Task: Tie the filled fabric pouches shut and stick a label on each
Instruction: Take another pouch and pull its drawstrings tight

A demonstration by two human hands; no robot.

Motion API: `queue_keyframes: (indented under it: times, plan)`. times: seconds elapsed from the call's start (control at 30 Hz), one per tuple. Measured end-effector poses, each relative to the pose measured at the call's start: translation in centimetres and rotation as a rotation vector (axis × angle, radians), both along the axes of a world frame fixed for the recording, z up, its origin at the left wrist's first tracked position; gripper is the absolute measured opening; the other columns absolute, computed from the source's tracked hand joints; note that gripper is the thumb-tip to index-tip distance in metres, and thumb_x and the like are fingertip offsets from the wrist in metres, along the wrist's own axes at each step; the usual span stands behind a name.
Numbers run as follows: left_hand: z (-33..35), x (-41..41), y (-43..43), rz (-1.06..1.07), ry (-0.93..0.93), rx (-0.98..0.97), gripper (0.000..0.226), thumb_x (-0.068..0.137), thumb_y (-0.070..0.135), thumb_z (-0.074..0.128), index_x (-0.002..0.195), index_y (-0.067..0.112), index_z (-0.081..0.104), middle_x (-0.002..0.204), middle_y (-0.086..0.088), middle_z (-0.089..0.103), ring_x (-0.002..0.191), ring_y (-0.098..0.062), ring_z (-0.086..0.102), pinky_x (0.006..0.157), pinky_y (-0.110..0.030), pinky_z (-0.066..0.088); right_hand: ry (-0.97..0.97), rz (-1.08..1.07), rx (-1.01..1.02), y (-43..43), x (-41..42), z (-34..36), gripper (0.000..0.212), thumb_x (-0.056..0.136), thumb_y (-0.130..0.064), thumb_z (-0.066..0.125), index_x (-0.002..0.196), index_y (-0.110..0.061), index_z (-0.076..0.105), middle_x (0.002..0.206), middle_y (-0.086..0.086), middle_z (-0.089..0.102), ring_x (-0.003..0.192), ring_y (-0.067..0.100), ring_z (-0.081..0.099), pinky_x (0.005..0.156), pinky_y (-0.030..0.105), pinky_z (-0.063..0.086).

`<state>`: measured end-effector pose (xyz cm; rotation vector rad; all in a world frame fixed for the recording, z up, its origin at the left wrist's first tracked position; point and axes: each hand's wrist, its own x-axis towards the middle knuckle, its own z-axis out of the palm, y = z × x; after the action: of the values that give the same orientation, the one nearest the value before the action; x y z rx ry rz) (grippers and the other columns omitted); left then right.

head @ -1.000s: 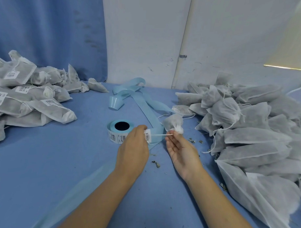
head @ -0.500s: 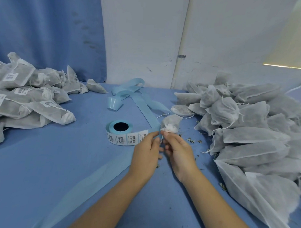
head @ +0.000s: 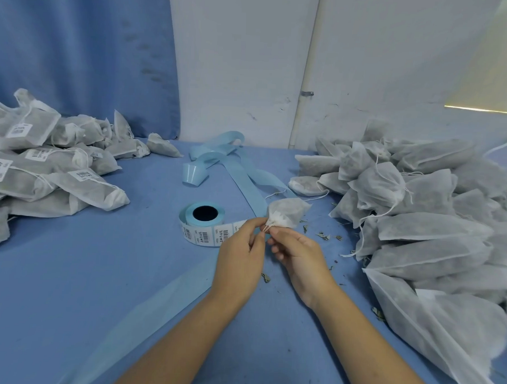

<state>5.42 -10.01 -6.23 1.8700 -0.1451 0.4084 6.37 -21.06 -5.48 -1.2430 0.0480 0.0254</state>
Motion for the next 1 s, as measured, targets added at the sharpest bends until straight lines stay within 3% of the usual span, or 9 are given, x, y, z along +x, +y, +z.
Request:
queue_keyframes:
  times: [0.1, 0.2, 0.4, 0.63, 0.73, 0.8, 0.9, 1.0]
  plan:
    - [0.0, -0.1, -0.3, -0.085, 0.045, -0.092, 0.03, 0.097, 0.008, 0.049, 0.108, 0.033, 0.06, 0.05, 0.02, 0.049, 0.048, 0.003, 0.045, 0.048, -0.007, 0.034, 0.001, 0.031, 0.018, -0.2, 0.1, -0.1, 0.02, 0.09, -0.008, 0.061, 0.079, -0.013, 0.077, 0.066, -0.002, 0.064, 0.059, 0.003, 0.052, 0.056, 0.013, 0.041]
    - [0.0, -0.1, -0.7, -0.156, 0.107, -0.195, 0.034, 0.096, 0.006, 0.047, 0.103, 0.037, 0.058, 0.051, 0.012, 0.043, 0.047, -0.002, 0.04, 0.043, -0.015, 0.038, 0.021, 0.066, 0.088, -0.5, 0.3, -0.2, 0.017, 0.088, -0.008, 0.062, 0.082, -0.009, 0.077, 0.067, 0.0, 0.064, 0.061, 0.004, 0.053, 0.058, 0.012, 0.044]
    - [0.1, -0.1, -0.4, -0.192, 0.126, -0.159, 0.034, 0.097, 0.006, 0.044, 0.112, 0.033, 0.059, 0.053, 0.013, 0.05, 0.049, -0.003, 0.045, 0.049, -0.02, 0.043, 0.084, 0.165, 0.118, -1.3, 0.5, 0.1, 0.016, 0.083, -0.01, 0.064, 0.094, -0.002, 0.072, 0.082, 0.0, 0.072, 0.073, 0.005, 0.064, 0.069, 0.012, 0.051]
    - [0.0, -0.4, -0.8, -0.185, 0.121, -0.131, 0.037, 0.096, 0.006, 0.044, 0.122, 0.03, 0.053, 0.063, 0.004, 0.052, 0.058, -0.006, 0.051, 0.055, -0.024, 0.052, 0.138, 0.084, 0.156, -1.1, 0.7, 0.3, 0.011, 0.069, -0.011, 0.073, 0.077, -0.006, 0.068, 0.063, 0.0, 0.063, 0.055, 0.005, 0.056, 0.055, 0.012, 0.048]
    - [0.0, -0.5, -0.7, -0.11, 0.062, -0.053, 0.026, 0.097, 0.009, 0.048, 0.119, 0.021, 0.055, 0.074, 0.003, 0.056, 0.064, -0.004, 0.056, 0.05, -0.015, 0.049, 0.159, 0.028, 0.218, -1.2, 0.8, 0.2, 0.005, 0.077, -0.01, 0.07, 0.077, -0.007, 0.066, 0.062, -0.001, 0.061, 0.053, 0.004, 0.054, 0.053, 0.011, 0.048]
    - [-0.1, -0.3, -0.3, -0.063, -0.005, 0.072, 0.016, 0.097, 0.014, 0.049, 0.109, 0.017, 0.06, 0.082, 0.004, 0.06, 0.071, -0.002, 0.058, 0.055, -0.011, 0.045, 0.144, 0.015, 0.283, -1.3, 0.8, 0.2, 0.006, 0.081, -0.012, 0.067, 0.083, -0.006, 0.066, 0.072, 0.002, 0.069, 0.056, 0.003, 0.059, 0.054, 0.011, 0.049]
    - [-0.5, 0.0, 0.3, -0.001, -0.107, 0.358, 0.015, 0.099, 0.022, 0.049, 0.101, 0.016, 0.062, 0.092, 0.004, 0.06, 0.084, -0.008, 0.054, 0.074, -0.026, 0.045, 0.125, 0.036, 0.286, -1.5, 0.6, 0.3, 0.005, 0.09, -0.015, 0.062, 0.091, -0.011, 0.063, 0.088, 0.006, 0.075, 0.056, 0.002, 0.061, 0.049, 0.011, 0.046]
    - [-0.3, 0.0, 0.7, 0.058, -0.141, 0.457, 0.02, 0.099, 0.026, 0.046, 0.1, 0.017, 0.063, 0.095, 0.003, 0.057, 0.088, -0.012, 0.053, 0.074, -0.033, 0.044, 0.121, 0.045, 0.193, -1.3, 0.5, 0.4, 0.008, 0.092, -0.019, 0.061, 0.09, -0.012, 0.061, 0.085, 0.004, 0.076, 0.053, 0.003, 0.06, 0.043, 0.011, 0.041]
